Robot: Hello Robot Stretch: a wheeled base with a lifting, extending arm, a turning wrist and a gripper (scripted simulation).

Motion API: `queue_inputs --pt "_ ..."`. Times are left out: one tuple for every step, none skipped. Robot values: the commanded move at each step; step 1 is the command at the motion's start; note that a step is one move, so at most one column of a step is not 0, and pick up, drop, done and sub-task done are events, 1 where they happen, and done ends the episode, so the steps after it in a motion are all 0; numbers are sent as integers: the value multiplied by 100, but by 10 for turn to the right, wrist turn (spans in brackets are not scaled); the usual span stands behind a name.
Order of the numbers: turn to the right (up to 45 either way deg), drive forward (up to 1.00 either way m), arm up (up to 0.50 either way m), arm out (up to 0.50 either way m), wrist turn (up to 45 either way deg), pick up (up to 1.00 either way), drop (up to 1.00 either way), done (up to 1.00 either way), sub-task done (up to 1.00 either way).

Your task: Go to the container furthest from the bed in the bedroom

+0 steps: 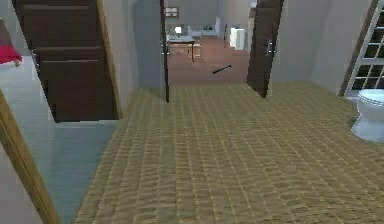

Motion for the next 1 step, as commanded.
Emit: queue_inputs --pt "0 100 0 0 0 0 0 0 0"
